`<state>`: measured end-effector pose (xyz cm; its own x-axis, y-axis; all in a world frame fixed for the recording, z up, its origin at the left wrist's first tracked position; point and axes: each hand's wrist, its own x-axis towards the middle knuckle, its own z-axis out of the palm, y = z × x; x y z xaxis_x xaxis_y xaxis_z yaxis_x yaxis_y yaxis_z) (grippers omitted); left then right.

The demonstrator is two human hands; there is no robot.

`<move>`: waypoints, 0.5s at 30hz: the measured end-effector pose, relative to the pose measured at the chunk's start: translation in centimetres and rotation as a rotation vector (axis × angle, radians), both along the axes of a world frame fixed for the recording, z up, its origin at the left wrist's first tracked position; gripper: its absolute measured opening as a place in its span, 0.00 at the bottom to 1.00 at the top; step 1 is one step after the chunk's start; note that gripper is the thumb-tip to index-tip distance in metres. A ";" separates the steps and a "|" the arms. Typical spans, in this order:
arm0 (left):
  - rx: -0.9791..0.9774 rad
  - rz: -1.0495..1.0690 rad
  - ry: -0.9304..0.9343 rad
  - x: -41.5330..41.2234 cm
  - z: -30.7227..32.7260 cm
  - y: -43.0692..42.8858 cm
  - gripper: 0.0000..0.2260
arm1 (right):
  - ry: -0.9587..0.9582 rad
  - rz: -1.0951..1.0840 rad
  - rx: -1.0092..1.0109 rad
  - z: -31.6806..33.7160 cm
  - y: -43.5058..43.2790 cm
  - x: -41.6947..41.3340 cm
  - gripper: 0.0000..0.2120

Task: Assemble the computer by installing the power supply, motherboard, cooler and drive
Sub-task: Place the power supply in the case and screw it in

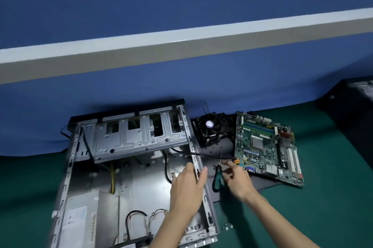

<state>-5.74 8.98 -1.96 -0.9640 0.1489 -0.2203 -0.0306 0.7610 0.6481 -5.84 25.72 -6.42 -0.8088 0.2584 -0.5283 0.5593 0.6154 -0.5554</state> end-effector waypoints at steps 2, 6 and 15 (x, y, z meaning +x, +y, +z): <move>0.023 0.069 -0.006 0.5 -0.7 0.9 0.15 | -0.033 -0.001 0.078 -0.9 -0.1 -0.4 0.08; 0.061 0.193 0.000 1.1 -1.7 1.9 0.12 | -0.139 0.037 0.131 -2.7 -0.9 -1.2 0.17; 0.089 0.226 0.029 1.4 -2.6 2.3 0.10 | -0.132 -0.158 -0.006 -3.5 0.1 -1.1 0.16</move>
<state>-4.34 11.24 -4.55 -0.9808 -0.0533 -0.1878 -0.1738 0.6768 0.7154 -6.96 25.79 -9.91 -0.6823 0.3730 -0.6287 0.7166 0.5113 -0.4743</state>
